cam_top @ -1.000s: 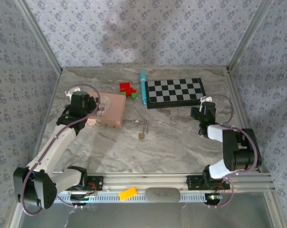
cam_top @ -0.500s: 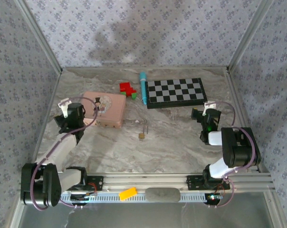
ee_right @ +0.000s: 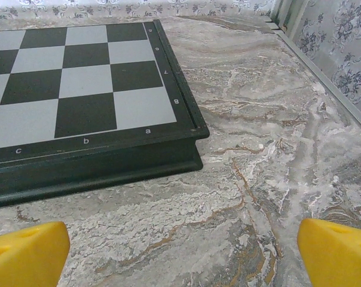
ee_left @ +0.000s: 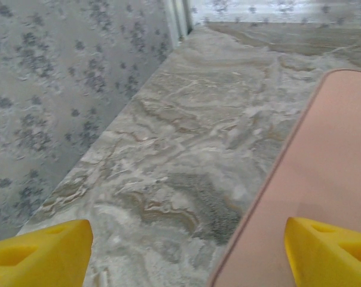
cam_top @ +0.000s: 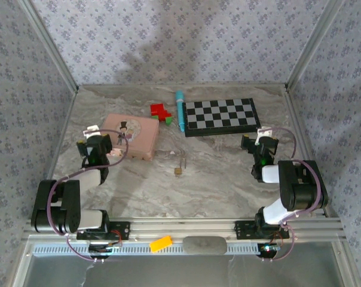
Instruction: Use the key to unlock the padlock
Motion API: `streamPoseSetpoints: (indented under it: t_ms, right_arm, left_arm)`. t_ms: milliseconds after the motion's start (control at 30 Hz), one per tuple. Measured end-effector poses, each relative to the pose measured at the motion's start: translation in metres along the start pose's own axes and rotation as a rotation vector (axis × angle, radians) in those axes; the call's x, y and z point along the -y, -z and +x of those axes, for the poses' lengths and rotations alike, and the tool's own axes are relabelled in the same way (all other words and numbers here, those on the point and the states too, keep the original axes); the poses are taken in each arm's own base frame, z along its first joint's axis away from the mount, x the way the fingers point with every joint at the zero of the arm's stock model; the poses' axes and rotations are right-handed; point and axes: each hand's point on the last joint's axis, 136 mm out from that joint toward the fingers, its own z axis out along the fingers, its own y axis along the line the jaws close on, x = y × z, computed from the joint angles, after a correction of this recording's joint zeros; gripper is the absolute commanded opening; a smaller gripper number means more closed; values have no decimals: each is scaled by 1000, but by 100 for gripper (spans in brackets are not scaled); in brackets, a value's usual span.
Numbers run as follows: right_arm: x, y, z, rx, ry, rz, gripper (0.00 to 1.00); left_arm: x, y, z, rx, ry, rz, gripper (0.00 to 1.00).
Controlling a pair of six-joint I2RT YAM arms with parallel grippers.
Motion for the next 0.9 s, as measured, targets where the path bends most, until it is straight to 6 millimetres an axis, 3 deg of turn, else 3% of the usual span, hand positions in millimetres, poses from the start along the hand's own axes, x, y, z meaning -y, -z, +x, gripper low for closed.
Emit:
streamPoseSetpoints:
  t_ms: [133, 367, 400, 467, 900]
  right_arm:
    - [0, 0, 0, 0, 0, 0, 99]
    - [0, 0, 0, 0, 0, 0, 99]
    - [0, 0, 0, 0, 0, 0, 99]
    - [0, 0, 0, 0, 0, 0, 99]
    - [0, 0, 0, 0, 0, -1, 99]
  left_arm:
    - [13, -3, 4, 38, 46, 104, 84]
    - [31, -20, -7, 94, 89, 179, 85]
    - [32, -21, -6, 91, 88, 184, 85]
    - [33, -21, -6, 90, 87, 187, 99]
    - [34, -21, -6, 87, 86, 191, 100]
